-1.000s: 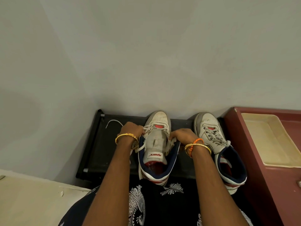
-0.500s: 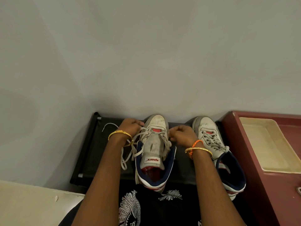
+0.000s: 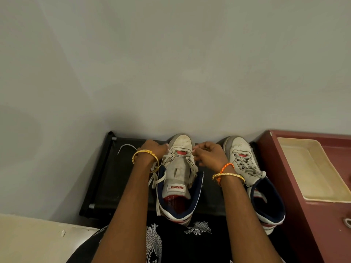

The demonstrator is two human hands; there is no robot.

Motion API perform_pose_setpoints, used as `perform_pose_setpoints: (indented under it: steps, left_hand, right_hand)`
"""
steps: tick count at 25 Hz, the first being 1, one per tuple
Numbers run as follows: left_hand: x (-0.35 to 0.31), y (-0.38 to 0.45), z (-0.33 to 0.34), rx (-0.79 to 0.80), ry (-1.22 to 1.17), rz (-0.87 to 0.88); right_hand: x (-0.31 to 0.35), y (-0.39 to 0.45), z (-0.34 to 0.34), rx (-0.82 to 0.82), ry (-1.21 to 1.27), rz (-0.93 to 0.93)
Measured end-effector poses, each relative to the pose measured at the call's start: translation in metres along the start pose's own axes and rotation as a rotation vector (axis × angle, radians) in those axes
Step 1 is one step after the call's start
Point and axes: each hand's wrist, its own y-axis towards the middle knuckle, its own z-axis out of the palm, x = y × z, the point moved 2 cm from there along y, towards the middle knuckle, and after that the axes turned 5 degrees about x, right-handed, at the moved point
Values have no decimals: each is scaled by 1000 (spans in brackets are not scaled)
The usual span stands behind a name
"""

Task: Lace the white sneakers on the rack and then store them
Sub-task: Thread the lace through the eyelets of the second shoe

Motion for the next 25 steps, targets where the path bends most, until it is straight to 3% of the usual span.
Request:
perform_pose_setpoints:
  steps: [3,7,11,13,17,19,22,25]
  left_hand:
    - [-21,-22,-9,90,-258,28]
    - [-55,-62,-19,242,-522,183]
    - [-69,-81,-32,113,-556,269]
    - [-63,-78,-42,-5,-678,229]
    - [-42,-66,-52,25,-981,68]
    - [-26,-55,-58,-43,-1107,5]
    - [3,-42,-65,-214,-1200,-185]
    - [20,-35,-67,-277,-1269,-283]
  right_hand:
    - [8,-2,4,-20,45,-22]
    - [36,-20,30,244,121,-229]
    - [59,-39,35,323,196,-383]
    - [66,-40,19,260,155,-390]
    - [64,-38,-14,187,218,-369]
    - [56,-34,-26,156,261,-318]
    - [39,-24,-43,81,257,-237]
    - [18,-14,-54,-15,271,-152]
